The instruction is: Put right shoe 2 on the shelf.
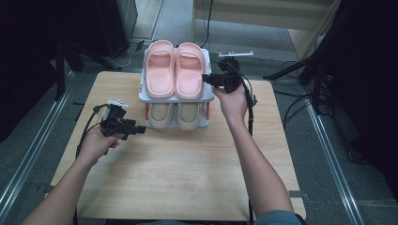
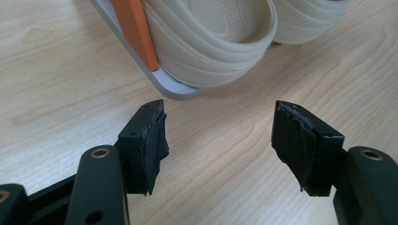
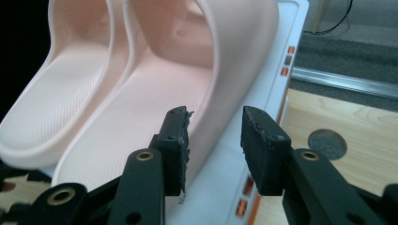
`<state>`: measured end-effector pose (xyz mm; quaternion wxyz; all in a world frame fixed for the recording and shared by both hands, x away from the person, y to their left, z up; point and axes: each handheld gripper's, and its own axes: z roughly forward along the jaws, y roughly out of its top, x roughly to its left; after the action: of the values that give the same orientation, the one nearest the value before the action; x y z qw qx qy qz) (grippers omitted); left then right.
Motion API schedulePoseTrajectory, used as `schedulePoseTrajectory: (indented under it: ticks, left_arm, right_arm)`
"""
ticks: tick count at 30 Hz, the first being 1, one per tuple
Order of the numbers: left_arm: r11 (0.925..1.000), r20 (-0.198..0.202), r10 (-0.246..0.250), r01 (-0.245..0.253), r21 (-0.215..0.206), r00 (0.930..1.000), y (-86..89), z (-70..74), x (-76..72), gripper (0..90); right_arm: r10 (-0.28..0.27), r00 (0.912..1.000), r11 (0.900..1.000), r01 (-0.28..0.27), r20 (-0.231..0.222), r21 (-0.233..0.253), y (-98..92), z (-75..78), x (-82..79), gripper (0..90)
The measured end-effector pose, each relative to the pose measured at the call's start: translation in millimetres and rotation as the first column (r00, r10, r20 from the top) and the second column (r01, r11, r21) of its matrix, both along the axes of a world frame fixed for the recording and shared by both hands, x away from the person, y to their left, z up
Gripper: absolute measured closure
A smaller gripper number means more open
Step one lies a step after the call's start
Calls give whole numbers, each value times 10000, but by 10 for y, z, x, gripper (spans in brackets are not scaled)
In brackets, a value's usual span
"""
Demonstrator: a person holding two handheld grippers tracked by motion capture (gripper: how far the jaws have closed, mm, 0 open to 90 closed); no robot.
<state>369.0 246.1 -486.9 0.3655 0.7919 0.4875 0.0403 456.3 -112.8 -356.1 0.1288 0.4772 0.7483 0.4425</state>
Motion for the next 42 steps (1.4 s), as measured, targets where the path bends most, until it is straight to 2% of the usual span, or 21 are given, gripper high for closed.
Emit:
schedulePoseTrajectory:
  ticks: [5,7,8,17,29,32,38,42]
  left_arm:
    - [10000,-76,-11,11,16,10000,-2,-12,47,357]
    - [10000,-80,33,-33,6,10000,-6,-15,57,356]
    - [10000,-93,5,-5,23,10000,-5,-14,65,357]
    - [10000,-139,35,-35,12,9999,-4,-29,99,357]
    - [9999,-227,-12,16,171,9997,1,-41,105,356]
    - [9999,-246,55,-52,155,9997,17,-42,110,356]
    - [9999,-263,129,-126,115,9996,55,-49,125,356]
    - [9999,-286,114,-111,85,9995,30,-64,129,355]
  right_arm:
    - [222,9997,9997,-222,122,50,-127,-47,-133,624]
    - [488,9988,9981,-485,-70,389,-186,-72,-187,624]
    - [541,9985,9977,-537,-101,408,-203,-79,-205,624]
    - [766,9969,9969,-769,183,158,-383,-207,-443,617]
    - [950,9953,9955,-949,-197,49,-615,-626,-698,586]
    - [1067,9942,9943,-1066,-116,56,-658,-730,-762,576]
    - [1303,9915,9914,-1303,-37,112,-672,-966,-869,550]
    - [1499,9885,9887,-1498,-210,79,-663,-1094,-891,563]
